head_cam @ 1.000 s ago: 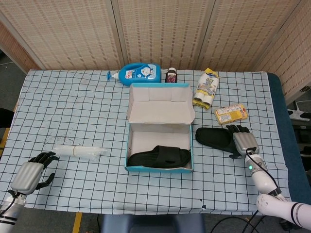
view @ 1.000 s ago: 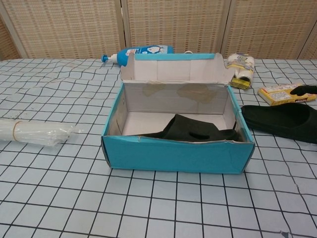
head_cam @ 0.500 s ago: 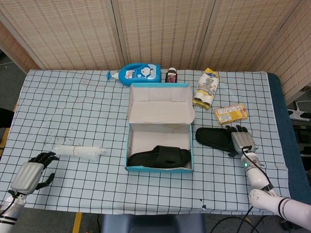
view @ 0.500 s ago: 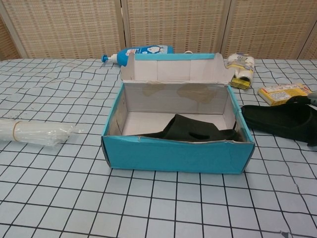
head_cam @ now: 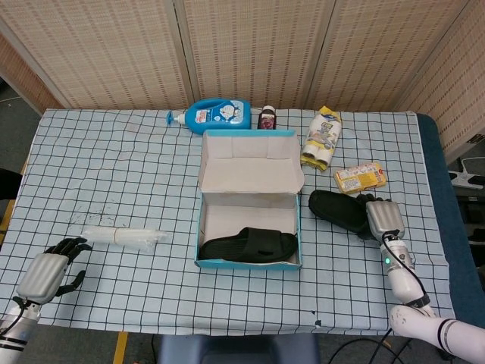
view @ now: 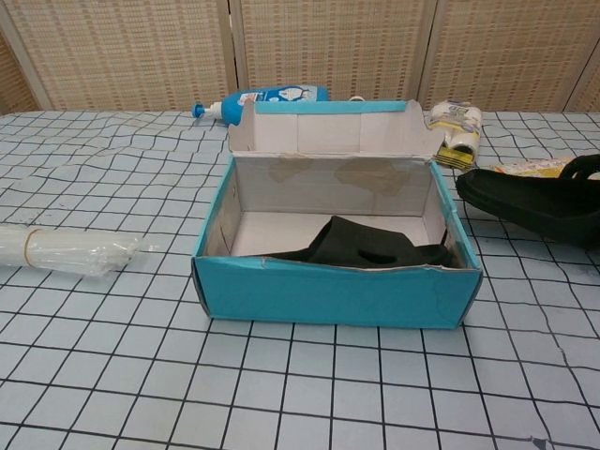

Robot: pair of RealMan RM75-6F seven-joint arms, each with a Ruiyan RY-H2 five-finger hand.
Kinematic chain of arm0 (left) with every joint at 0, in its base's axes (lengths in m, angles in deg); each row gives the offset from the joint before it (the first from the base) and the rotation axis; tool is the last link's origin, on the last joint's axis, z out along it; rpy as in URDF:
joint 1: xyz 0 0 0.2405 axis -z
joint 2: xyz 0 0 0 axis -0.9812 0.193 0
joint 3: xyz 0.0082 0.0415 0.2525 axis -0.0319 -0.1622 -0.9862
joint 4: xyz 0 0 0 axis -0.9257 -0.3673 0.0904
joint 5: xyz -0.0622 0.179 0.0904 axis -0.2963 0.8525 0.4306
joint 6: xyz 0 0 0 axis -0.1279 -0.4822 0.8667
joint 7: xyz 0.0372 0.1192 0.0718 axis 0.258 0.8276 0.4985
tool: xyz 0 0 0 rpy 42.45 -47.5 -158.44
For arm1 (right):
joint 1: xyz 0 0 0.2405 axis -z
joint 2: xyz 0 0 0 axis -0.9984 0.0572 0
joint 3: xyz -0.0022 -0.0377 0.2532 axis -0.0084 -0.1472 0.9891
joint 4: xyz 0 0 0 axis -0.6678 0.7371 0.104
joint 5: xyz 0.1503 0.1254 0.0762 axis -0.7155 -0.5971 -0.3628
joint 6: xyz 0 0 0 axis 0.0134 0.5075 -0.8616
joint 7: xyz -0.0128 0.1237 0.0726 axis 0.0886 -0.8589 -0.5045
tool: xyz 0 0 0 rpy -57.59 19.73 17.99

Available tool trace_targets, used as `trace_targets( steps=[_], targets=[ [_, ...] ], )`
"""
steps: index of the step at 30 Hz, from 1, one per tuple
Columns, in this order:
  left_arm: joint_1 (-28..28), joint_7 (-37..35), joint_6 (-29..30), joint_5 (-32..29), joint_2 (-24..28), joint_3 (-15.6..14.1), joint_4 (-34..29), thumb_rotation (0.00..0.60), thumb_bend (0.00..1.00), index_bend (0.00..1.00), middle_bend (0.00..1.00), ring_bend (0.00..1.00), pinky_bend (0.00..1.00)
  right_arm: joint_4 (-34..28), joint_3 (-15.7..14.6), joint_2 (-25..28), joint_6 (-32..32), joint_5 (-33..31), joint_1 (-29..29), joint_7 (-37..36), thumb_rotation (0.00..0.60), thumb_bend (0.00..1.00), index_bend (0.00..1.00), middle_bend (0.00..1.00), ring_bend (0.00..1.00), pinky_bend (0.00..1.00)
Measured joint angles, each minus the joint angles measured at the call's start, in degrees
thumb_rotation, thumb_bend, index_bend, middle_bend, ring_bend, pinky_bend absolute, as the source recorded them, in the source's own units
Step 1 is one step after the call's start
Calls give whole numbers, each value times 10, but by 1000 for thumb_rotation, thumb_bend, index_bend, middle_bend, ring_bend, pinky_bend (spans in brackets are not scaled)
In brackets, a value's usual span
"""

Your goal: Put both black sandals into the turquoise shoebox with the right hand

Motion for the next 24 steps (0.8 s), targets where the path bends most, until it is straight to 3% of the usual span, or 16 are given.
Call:
trace_targets(
  steps=[7, 14, 24],
  targets=[
    [0, 0, -1, -1, 0, 0, 0, 600, 401, 276, 184, 166, 345, -65, 9, 10, 132, 28, 22, 83, 600, 0, 499, 524, 370, 518],
    [1, -2, -4, -3, 0, 0, 1, 600, 402, 276, 183, 166, 346, -119, 20, -2, 270, 124, 43, 131, 600, 0, 507, 528, 375, 523],
    [1, -3, -3, -1, 1, 0, 1, 600, 402, 276, 183, 166, 346, -166, 40, -66, 281, 226, 23, 160, 600, 0, 509, 529, 375, 523]
  ],
)
